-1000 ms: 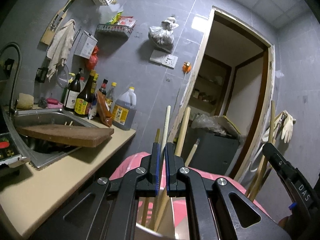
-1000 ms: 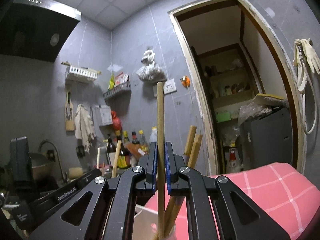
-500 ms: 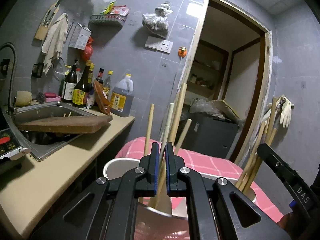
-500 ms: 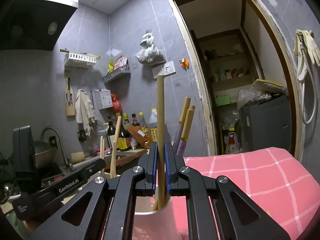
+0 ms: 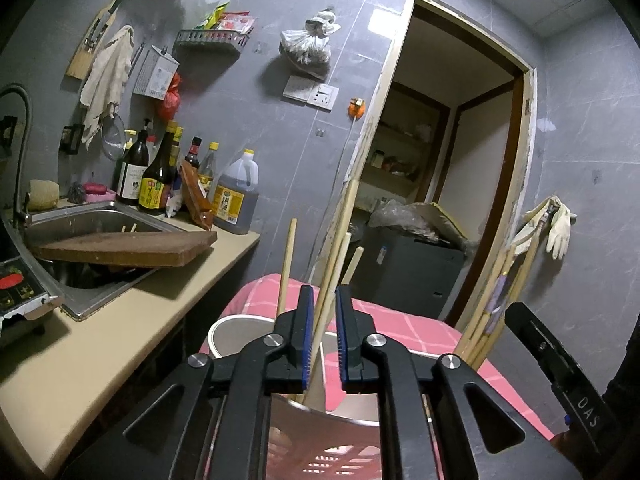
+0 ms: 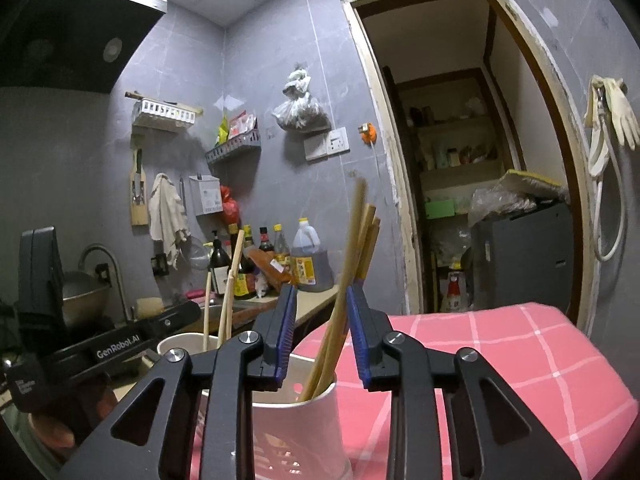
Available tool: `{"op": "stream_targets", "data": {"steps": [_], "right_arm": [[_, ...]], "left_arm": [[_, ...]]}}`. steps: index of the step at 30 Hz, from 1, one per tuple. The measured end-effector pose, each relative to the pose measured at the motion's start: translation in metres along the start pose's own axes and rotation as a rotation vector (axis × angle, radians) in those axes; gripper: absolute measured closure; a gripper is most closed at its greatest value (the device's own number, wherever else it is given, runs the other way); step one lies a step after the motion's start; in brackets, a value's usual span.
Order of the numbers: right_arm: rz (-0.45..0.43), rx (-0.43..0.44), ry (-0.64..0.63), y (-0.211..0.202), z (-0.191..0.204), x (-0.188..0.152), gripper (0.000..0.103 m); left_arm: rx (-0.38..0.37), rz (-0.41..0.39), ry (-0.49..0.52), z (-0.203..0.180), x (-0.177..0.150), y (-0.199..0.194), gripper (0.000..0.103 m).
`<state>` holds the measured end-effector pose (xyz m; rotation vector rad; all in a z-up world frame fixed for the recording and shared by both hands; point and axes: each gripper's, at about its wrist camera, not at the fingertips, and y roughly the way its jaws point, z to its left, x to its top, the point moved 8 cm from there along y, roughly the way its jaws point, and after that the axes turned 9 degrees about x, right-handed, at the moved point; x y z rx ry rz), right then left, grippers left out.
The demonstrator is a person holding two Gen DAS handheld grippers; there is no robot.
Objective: Organize utensils
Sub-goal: 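Open both tools to release the chopsticks and pull back from the caddy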
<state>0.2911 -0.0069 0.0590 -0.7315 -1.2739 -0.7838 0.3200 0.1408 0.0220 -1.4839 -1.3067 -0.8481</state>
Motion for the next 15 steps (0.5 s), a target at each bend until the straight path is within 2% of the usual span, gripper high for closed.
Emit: {"op": "stream_targets", "data": {"steps": [3,4,5,7,11,12,13,14,15], "right_arm": [[-0.022,-0.018,-0.020,-0.008,0.000,0.006,0.077],[-0.031,-0.023,-0.024,-0.012,-0.001,0.009,0.072],[-0.038,-0.027,-0.025,-0.015,-0.002,0.011,0.063],[-0.057,-0.036,-0.021,-0.023,-0.005,0.016,0.053],[-0.085,-0.060,-0.023,-0.043,-0.013,0.029,0.045],[-0.091,-0.065,-0.022,-0.049,-0.016,0.032,0.045],[-0.094,-0.071,-0.023,-0.054,-0.017,0.034,0.041],[-0.097,-0.081,-0.023,-0.061,-0.021,0.037,0.034],[-0.101,-0.087,-0.022,-0.067,-0.023,0.039,0.032]], "left_arm": [[-0.012,-0.009,0.000,-0.004,0.004,-0.007,0.084],[-0.015,-0.012,0.002,-0.006,0.005,-0.009,0.081],[-0.018,-0.015,0.005,-0.009,0.007,-0.011,0.080],[-0.025,-0.022,0.013,-0.014,0.009,-0.017,0.071],[-0.044,-0.039,0.026,-0.028,0.014,-0.028,0.059],[-0.048,-0.043,0.031,-0.031,0.015,-0.031,0.053],[-0.050,-0.046,0.033,-0.035,0.016,-0.032,0.045],[-0.053,-0.048,0.035,-0.038,0.017,-0.035,0.043],[-0.062,-0.051,0.038,-0.043,0.017,-0.038,0.039]]}}
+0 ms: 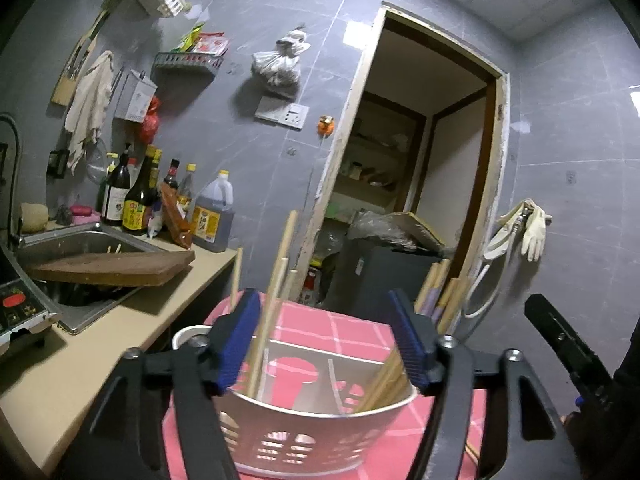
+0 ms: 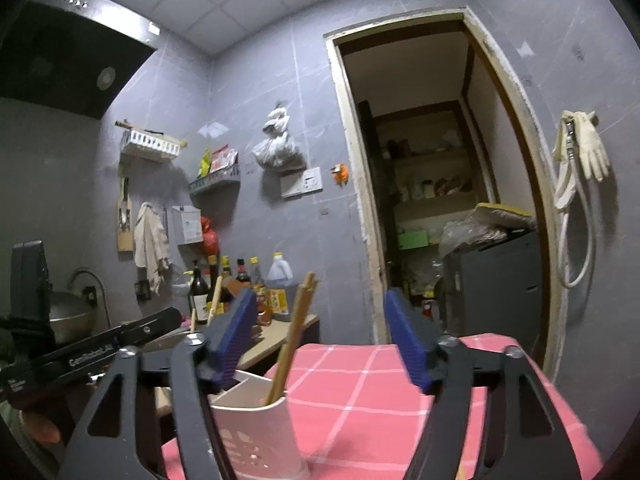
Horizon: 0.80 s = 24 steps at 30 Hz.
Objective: Organize utensils
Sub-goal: 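Open both tools to release the chopsticks and pull back from the caddy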
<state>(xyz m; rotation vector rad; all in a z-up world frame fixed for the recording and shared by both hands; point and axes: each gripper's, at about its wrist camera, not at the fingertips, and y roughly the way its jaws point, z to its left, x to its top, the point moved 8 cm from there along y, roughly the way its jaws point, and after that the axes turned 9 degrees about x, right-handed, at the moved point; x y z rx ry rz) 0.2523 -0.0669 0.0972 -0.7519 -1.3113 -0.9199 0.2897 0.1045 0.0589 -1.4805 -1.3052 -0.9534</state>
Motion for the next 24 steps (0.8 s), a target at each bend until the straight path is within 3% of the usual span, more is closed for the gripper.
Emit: {"op": "stream_targets", "data": {"steps": [4,8,10,17,24], "right_arm": [[0.003,-0.032,-0.021,-0.020,-0.013,0.009,0.023],[0.018,-0.071,-0.038,-0.042,-0.031,0.017,0.012],[0.029,-0.093,-0.045,-0.052,-0.042,0.020,0.003],[0.084,-0.164,-0.065,-0.079,-0.075,0.017,0.000],[0.218,-0.200,-0.069,-0.088,-0.101,-0.011,0.000]], "left_arm": [[-0.023,-0.007,0.017,-0.019,0.000,-0.008,0.021],[-0.056,0.004,0.048,-0.043,-0.005,-0.013,0.020],[-0.078,0.018,0.057,-0.056,-0.011,-0.015,0.006],[-0.142,0.118,0.110,-0.103,-0.049,-0.010,0.005],[-0.131,0.232,0.156,-0.133,-0.093,0.002,0.005]]}}
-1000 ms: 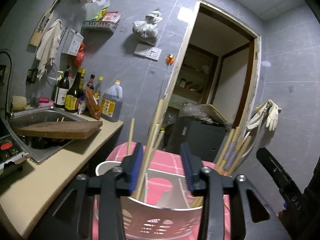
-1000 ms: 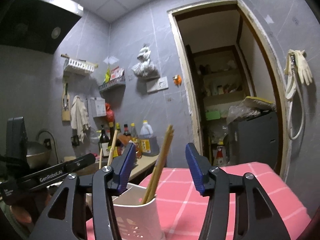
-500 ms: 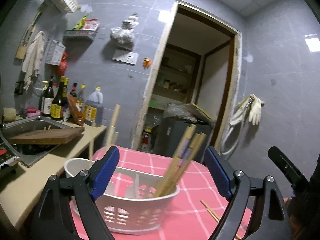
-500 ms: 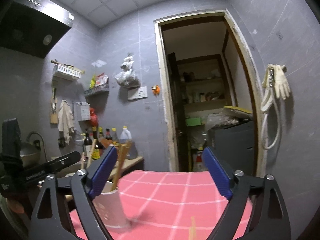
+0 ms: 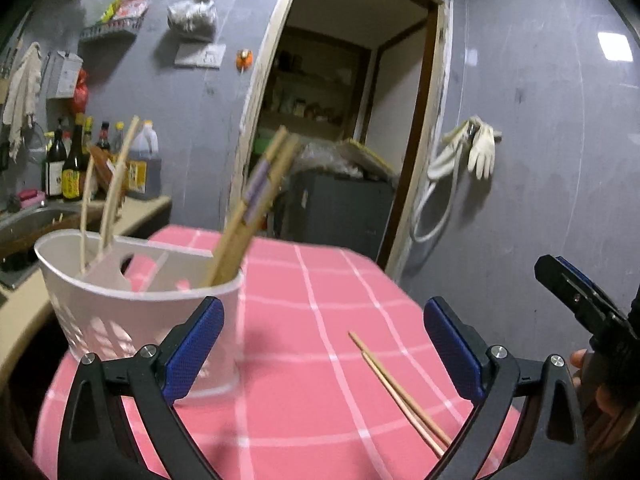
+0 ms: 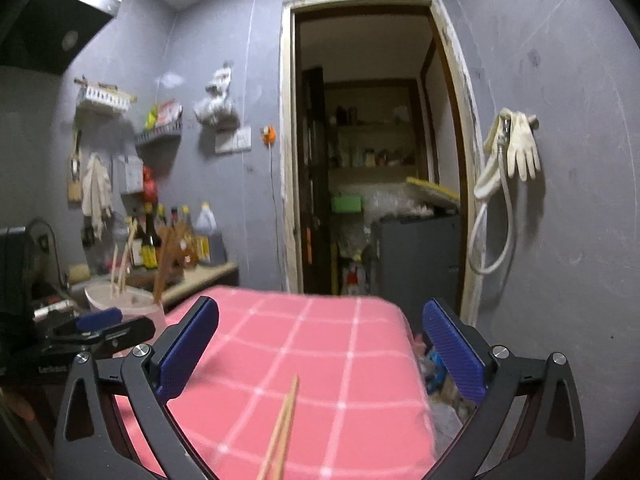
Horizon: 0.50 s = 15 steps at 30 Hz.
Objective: Organize utensils
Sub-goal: 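Open both tools to release the chopsticks and pull back from the caddy, then close the left tool on a thin chopstick while the right tool grasps the other chopstick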
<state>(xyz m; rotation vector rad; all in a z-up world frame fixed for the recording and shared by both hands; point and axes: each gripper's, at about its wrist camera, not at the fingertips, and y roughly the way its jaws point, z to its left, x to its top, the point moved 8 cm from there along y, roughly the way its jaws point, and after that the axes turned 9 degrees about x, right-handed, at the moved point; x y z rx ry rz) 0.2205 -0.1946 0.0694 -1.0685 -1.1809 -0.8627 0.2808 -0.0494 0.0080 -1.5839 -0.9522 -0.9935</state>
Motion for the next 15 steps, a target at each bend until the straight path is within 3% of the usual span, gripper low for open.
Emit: {"op": "stream_targets", "data": {"steps": [7,15], "right_arm": [[0.156,0.002,0.019,0.011,-0.013,-0.036,0.000],[0.421,-0.005,0.087,0.043,-0.024,-0.090,0.001]], "left_arm": [[0.057,0.115,0.025,-0.007,-0.031,0.021,0.005],[0.129,0.227,0.037,0.000,-0.054,0.046,0.005]]}}
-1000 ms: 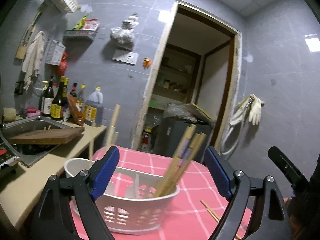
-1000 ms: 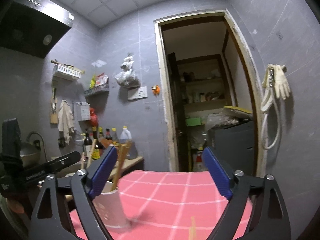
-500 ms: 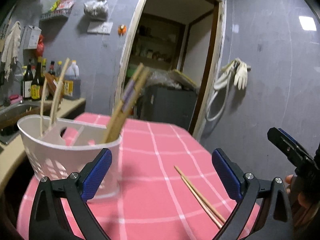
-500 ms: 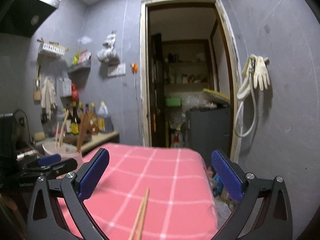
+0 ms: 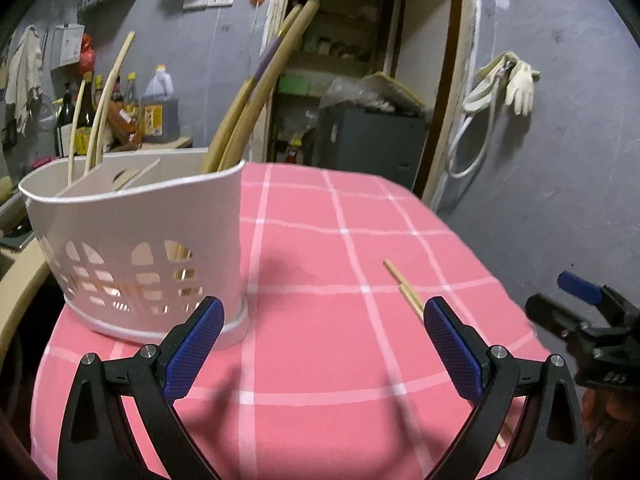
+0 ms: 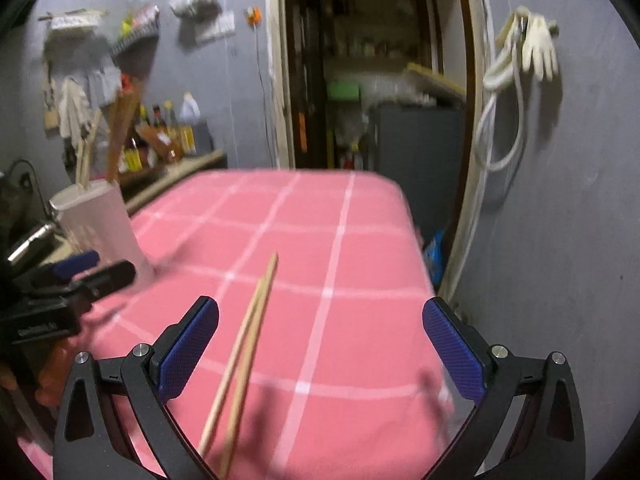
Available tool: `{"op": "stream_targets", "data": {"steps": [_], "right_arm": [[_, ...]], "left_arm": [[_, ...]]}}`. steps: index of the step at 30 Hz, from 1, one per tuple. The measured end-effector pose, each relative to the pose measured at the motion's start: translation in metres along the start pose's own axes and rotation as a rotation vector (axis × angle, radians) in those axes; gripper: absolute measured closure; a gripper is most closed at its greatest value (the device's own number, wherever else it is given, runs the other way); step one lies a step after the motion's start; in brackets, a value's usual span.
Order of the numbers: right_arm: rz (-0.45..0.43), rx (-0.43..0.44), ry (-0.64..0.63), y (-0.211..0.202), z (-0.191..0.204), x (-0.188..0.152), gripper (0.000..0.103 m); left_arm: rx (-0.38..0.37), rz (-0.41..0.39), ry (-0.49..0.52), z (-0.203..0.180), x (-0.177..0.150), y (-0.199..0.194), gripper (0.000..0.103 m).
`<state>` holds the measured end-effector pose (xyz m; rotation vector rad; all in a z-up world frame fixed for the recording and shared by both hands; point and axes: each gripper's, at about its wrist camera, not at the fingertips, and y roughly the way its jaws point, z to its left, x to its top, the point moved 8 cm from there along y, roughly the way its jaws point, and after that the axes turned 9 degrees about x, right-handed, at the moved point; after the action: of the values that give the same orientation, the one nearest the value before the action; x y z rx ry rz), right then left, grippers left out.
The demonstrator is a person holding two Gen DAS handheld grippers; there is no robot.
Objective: Organize utensils
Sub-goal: 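Close the left tool on a thin chopstick while the right tool grasps the other chopstick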
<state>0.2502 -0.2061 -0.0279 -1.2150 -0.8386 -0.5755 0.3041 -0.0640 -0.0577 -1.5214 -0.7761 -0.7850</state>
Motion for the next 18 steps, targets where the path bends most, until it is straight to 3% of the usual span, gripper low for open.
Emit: {"op": "stream_targets", "data": {"steps": [14,18], "right_arm": [[0.282,0.105,-0.052,0.054,0.016,-0.033,0.040],[0.322,0.113,-0.080,0.061,0.020,-0.036,0.043]], "left_arm": [[0.009,0.168,-0.009,0.011,-0.017,0.026,0.005],[-0.005,0.195,0.003,0.008,-0.019,0.029,0.005]]}}
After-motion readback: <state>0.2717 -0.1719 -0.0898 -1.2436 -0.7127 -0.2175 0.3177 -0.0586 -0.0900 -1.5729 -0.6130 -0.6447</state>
